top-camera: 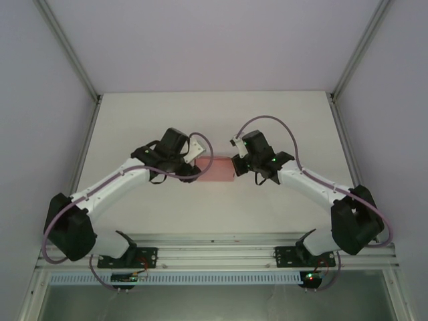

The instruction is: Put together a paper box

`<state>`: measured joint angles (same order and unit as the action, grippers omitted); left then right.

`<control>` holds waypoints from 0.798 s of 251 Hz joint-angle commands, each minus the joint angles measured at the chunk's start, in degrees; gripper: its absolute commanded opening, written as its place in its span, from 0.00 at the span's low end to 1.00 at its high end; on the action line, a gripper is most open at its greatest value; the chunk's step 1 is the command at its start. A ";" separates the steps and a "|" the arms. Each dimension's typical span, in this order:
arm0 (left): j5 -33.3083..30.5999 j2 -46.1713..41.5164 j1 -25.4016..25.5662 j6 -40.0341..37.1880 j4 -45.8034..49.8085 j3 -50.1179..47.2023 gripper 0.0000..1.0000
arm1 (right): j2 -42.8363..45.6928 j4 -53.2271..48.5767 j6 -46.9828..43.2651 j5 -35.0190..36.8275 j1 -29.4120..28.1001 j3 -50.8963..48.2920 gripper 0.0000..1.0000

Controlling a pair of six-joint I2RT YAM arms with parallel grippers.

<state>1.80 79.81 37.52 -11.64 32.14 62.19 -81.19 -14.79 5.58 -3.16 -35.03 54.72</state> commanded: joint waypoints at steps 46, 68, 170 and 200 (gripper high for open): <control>1.76 5.52 -2.91 6.39 0.41 5.58 0.35 | -1.56 -5.79 0.27 -0.40 -0.92 1.37 0.00; 3.09 5.72 -2.97 5.89 0.37 4.82 0.32 | -1.99 -5.86 -0.04 -0.73 -1.05 1.67 0.00; 5.21 6.51 -2.84 12.06 -0.24 7.15 0.00 | -3.54 -7.14 -0.28 4.82 -3.39 2.73 0.00; 6.72 7.20 -2.54 19.48 2.88 8.84 0.00 | -4.23 -8.32 1.13 12.40 -6.43 3.02 0.00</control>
<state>4.32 86.32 34.50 -0.51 33.06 67.66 -83.00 -17.69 5.41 2.76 -38.11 57.39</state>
